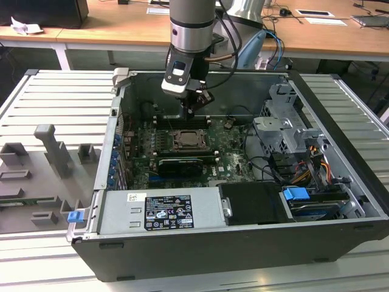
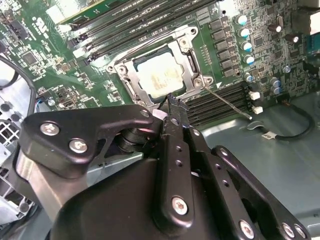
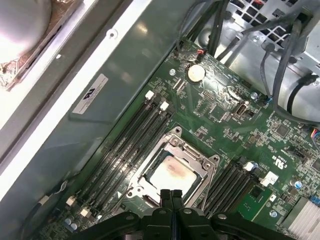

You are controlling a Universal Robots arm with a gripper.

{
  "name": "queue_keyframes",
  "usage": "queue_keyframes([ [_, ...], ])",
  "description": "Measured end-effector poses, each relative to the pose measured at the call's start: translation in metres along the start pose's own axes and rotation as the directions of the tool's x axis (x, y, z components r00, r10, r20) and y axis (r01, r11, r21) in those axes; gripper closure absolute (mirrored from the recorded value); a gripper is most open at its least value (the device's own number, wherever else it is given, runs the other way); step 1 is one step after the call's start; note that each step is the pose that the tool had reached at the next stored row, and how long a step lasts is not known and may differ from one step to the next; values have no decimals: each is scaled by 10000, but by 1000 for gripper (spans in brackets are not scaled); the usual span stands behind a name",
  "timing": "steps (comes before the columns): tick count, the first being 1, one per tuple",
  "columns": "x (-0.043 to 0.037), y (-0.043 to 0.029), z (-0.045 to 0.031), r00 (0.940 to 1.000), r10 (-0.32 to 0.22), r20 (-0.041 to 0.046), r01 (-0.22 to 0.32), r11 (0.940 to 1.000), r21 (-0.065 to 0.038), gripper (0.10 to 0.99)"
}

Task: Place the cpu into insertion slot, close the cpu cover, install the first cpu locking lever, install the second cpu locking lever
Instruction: 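Install the first cpu locking lever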

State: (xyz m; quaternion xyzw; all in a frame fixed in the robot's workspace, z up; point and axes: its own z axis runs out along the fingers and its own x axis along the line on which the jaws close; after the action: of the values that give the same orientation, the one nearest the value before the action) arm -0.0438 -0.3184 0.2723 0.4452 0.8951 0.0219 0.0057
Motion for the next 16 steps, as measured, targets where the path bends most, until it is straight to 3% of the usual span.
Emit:
queue_keyframes([
  [9,0,0,0,9950,-999,-44,999,9950,7,980],
  [16,0,0,0,9859,-1674,-75,1675,9859,9,980],
])
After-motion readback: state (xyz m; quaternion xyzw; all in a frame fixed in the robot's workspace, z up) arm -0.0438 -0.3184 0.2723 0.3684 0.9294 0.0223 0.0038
